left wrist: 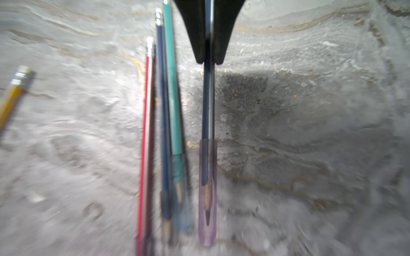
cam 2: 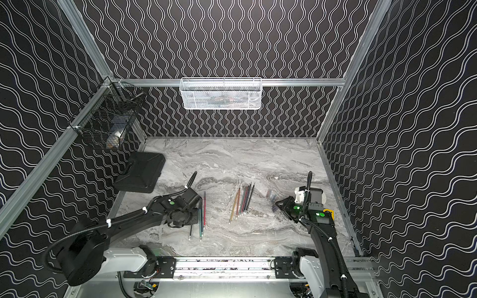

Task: Remove the protective cover of the pencils
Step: Pick up the pencil from the center of the board.

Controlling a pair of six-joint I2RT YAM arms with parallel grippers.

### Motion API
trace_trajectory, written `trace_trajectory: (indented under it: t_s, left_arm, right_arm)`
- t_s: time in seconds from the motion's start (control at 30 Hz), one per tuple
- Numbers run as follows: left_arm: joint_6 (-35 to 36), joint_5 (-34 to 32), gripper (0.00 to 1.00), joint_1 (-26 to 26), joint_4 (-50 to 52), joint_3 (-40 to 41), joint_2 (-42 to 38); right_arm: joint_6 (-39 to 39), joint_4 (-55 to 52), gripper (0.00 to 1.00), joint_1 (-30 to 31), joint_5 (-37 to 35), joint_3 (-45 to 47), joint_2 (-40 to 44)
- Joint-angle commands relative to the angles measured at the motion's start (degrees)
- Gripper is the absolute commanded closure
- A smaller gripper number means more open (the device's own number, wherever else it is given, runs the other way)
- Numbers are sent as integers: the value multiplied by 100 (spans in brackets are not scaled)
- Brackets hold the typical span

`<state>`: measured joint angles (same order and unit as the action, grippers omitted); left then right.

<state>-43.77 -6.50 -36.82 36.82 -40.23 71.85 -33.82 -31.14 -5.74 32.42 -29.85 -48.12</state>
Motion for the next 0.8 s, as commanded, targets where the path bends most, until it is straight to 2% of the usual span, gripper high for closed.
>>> trace_trajectory:
  t_s: [0.0,0.13,0.23,0.37,0.47,0.53,0.6,0.7,0.77]
  left_arm:
    - [-169,-85,93,-4,140,-8,-634]
    - [236,640,94,-10,-350,89,-1443]
    - [679,1241,98,-10,-362,-96,-1662]
    - [1345,2058,97,-14,30,-661,-1646]
    - [1689,3299,97,-27,-44,-958,-1448]
    - [1959,3626,97,-58,180,-1221,-1313]
    - [2330,3769,98,-71,492,-1496,-1208]
    - [2795,3963,98,-84,746,-1641,-1121]
    - [2737,4172,98,-80,503,-1441,-1193]
  right_arm:
    - [86,64,72,-6,93,5,-12]
    - [122,40,72,-6,214,-4,-1]
    - [157,36,71,-6,413,12,37]
    - [184,139,70,2,810,85,-7]
    - [66,441,70,41,1446,224,-100]
    - [-122,692,71,267,1684,310,-70]
    - [-372,913,71,830,1488,309,55]
    - [-856,1399,67,2440,523,204,50]
    - [-1067,1775,65,3523,-42,84,-188]
